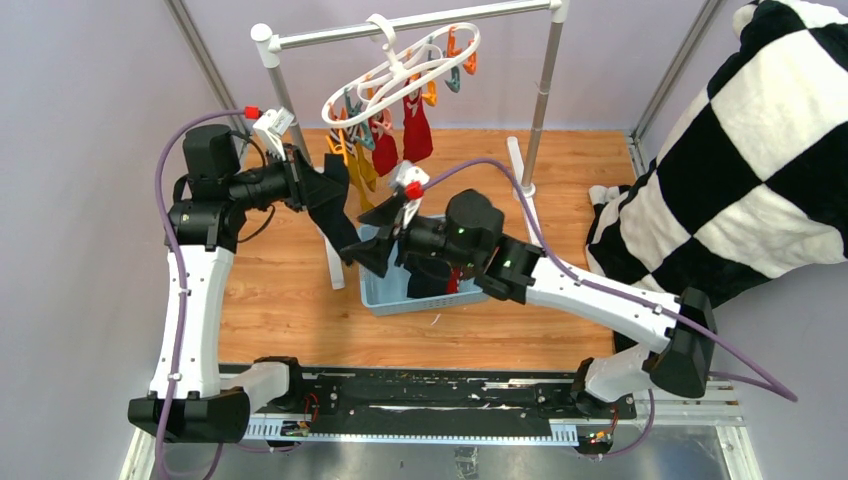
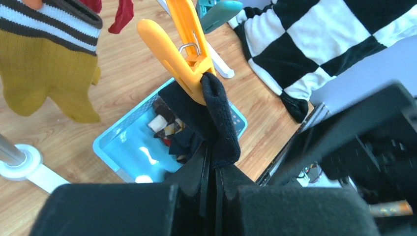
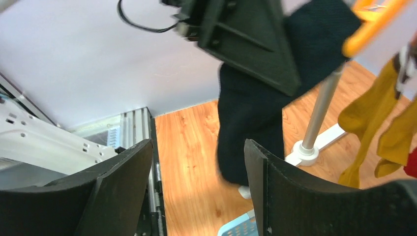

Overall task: Remove the socks clipped to the hanger
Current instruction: Remove the sock from the hanger.

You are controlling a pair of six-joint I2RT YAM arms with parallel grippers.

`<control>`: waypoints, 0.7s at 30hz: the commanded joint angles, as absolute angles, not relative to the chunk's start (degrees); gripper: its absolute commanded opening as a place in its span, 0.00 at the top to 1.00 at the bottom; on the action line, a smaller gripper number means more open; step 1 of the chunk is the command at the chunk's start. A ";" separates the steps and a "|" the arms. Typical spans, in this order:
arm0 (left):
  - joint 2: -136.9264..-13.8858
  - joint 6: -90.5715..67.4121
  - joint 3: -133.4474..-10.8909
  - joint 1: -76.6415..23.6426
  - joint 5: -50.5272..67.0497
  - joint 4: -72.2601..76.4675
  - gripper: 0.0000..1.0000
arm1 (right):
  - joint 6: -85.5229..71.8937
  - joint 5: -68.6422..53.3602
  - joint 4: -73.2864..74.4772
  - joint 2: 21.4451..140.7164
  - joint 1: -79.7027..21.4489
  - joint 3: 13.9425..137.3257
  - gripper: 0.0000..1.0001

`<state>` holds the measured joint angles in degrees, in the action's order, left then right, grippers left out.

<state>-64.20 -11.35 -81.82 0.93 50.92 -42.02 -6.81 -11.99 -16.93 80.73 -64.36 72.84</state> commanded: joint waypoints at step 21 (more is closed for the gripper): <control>-61.71 -11.17 -81.35 0.61 62.23 -41.26 1.00 | -71.42 -30.95 -73.03 107.38 -45.57 82.88 0.13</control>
